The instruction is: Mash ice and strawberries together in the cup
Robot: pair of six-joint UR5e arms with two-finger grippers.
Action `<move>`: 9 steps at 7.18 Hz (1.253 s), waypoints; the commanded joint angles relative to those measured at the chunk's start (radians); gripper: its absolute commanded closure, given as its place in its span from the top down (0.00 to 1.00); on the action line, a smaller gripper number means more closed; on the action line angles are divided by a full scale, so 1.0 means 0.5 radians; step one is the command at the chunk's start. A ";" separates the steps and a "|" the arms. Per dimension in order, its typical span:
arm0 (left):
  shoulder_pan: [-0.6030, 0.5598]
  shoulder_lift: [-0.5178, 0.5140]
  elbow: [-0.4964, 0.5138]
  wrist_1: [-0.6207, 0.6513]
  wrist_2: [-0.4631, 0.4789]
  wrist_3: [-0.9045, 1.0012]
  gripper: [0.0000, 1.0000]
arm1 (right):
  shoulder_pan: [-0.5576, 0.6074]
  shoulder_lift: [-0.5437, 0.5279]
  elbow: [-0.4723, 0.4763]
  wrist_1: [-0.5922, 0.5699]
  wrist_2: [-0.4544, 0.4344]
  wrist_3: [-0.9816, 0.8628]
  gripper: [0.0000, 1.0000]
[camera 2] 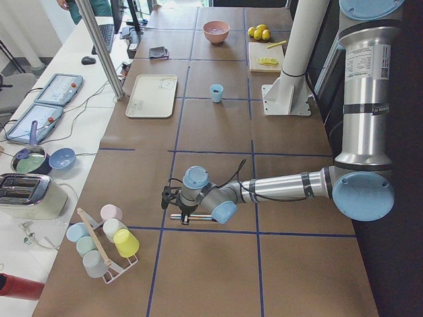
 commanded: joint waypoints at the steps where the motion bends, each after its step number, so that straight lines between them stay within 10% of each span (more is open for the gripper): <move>1: 0.057 0.000 0.000 -0.005 -0.049 0.001 0.23 | 0.000 0.000 0.000 0.000 0.000 0.000 1.00; 2: 0.057 0.000 0.000 -0.005 -0.050 0.016 0.99 | 0.000 0.000 -0.007 0.000 0.000 0.000 1.00; 7: -0.101 -0.046 -0.043 0.191 -0.540 0.507 1.00 | 0.000 0.000 -0.007 0.000 0.000 0.000 1.00; 9: -0.380 -0.076 -0.302 0.899 -0.596 1.087 1.00 | 0.000 0.003 -0.007 0.000 0.000 0.000 1.00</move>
